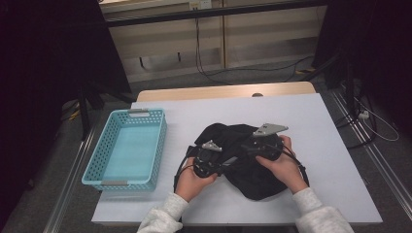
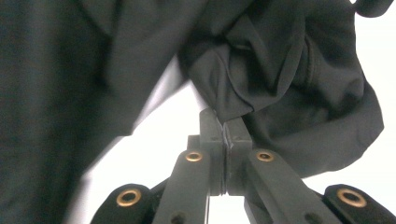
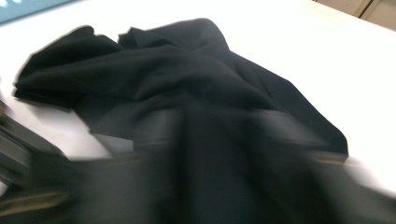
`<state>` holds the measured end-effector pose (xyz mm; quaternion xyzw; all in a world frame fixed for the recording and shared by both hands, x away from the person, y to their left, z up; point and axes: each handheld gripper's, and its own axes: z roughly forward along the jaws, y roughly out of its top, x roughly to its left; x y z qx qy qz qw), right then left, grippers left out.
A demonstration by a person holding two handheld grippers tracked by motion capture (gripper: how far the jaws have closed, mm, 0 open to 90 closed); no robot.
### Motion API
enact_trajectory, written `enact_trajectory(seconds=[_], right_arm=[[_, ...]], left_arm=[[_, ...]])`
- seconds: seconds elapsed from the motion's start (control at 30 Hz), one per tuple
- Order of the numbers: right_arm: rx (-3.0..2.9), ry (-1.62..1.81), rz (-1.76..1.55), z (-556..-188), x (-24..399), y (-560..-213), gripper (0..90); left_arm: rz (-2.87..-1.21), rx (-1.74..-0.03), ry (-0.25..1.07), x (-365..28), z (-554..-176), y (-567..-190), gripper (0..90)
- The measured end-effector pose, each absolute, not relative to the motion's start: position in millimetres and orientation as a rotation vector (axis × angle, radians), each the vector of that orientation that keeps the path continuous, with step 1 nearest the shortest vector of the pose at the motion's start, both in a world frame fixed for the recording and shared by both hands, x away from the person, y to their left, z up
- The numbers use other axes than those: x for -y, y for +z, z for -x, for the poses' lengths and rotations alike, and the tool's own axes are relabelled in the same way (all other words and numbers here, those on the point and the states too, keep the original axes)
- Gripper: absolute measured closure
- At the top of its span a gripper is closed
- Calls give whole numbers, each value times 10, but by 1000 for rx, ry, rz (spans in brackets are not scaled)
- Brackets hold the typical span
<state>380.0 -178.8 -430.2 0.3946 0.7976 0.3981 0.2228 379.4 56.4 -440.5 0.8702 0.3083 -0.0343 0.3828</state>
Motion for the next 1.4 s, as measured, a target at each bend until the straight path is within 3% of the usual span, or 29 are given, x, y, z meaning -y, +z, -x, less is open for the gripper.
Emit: enact_trajectory(seconds=[0.07,0.1,0.4,0.57,0.6,0.77,0.97,1.13,1.27,1.4], right_arm=[[-2218,1102,-1104,-3857,1824,-4311,866],[-2191,1108,-1115,-3865,1865,-4299,888],[-1970,1154,-1238,-3552,2602,-4073,894],[-1945,1042,-1311,-3341,2969,-4181,892],[-1958,1028,-1320,-3318,2998,-4217,879],[-2004,1043,-1226,-3362,2808,-4204,582],[-2066,1120,-1113,-3614,2289,-4087,376],[-2160,1089,-1060,-3893,1824,-4149,285],[-2218,1051,-1075,-4055,1610,-4279,323],[-2254,968,-1127,-4136,1617,-4390,655]], left_arm=[[-2207,-799,-73,-639,-3824,-4357,896],[-2199,-809,-63,-675,-3837,-4337,896],[-2106,-879,34,-975,-3941,-4140,898],[-2065,-923,73,-1110,-4011,-4100,898],[-2063,-929,76,-1129,-4024,-4095,898],[-2055,-922,73,-1146,-4050,-4070,897],[-2081,-868,43,-1066,-4021,-4103,897],[-2109,-822,18,-992,-3975,-4125,896],[-2125,-802,0,-966,-3953,-4144,896],[-2129,-800,0,-981,-3947,-4135,895]])
